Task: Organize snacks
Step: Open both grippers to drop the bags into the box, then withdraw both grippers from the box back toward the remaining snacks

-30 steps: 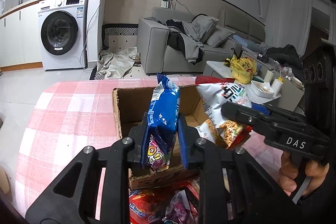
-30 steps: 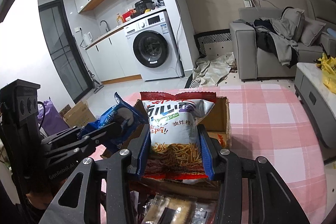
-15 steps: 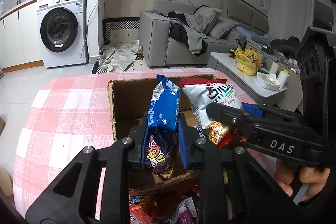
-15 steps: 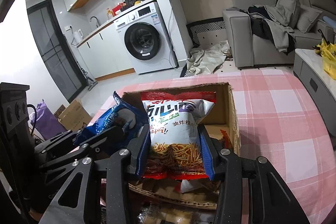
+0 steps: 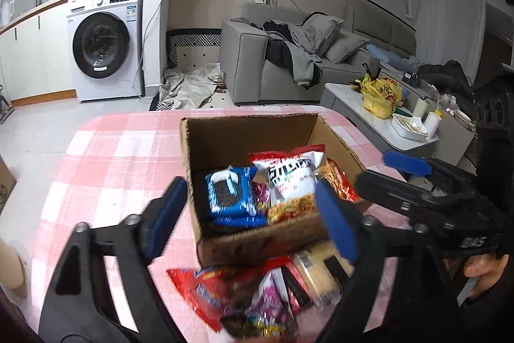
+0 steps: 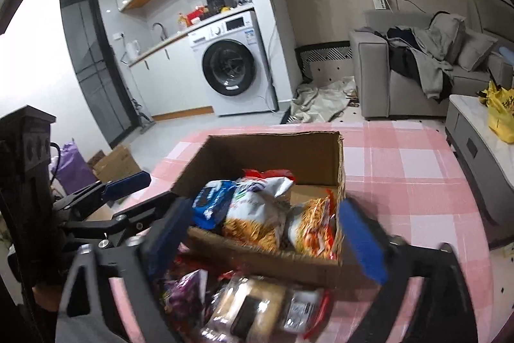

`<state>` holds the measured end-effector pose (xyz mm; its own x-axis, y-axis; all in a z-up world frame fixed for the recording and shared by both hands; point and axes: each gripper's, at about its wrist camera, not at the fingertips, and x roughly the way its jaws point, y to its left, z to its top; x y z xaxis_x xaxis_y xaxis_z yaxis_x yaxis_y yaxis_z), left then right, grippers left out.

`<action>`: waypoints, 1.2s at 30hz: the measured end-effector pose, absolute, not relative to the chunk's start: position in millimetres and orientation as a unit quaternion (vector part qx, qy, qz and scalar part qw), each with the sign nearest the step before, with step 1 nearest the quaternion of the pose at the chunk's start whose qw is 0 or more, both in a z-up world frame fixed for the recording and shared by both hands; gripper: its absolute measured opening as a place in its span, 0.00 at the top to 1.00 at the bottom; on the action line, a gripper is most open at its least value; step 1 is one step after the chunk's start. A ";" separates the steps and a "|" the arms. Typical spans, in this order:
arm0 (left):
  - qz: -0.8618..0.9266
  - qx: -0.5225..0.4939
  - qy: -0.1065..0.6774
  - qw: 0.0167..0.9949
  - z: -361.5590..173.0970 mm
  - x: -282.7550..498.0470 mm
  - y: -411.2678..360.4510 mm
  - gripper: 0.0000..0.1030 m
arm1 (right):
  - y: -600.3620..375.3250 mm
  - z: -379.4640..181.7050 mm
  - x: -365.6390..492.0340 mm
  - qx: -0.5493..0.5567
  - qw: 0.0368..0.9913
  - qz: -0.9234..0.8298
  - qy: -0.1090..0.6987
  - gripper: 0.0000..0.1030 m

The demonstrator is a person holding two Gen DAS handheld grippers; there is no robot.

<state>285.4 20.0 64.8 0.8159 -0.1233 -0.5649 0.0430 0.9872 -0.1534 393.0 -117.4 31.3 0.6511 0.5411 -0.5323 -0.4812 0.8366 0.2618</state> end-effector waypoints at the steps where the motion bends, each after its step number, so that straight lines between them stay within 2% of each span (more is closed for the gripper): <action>1: -0.045 -0.065 0.301 0.950 65.4 277.8 21.4 0.19 | -120.0 32.3 388.1 0.049 0.909 0.281 0.305 0.00; 3: -0.042 -0.060 0.302 0.951 66.9 261.5 25.4 0.15 | -124.0 32.2 381.6 0.044 0.912 0.272 0.304 0.00; 5: -0.037 -0.060 0.298 0.952 67.0 248.0 29.1 0.00 | -128.1 30.7 377.1 0.043 0.912 0.267 0.309 0.00; 21: -0.013 -0.056 0.298 0.953 43.5 176.2 59.8 0.01 | -151.1 5.0 338.7 0.049 0.909 0.252 0.328 0.00; 31: -0.022 -0.056 0.307 0.950 24.0 170.8 53.8 0.01 | -155.0 -3.3 327.8 0.061 0.908 0.275 0.309 0.00; 36: -0.028 -0.052 0.323 0.945 13.5 177.9 48.1 0.01 | -145.0 -7.7 330.1 0.037 0.906 0.267 0.326 0.00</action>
<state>177.9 48.1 13.5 0.7904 -0.0870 -0.6064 0.0194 0.9929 -0.1172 330.1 -145.0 -7.7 0.6447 0.5088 -0.5705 -0.4607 0.8542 0.2412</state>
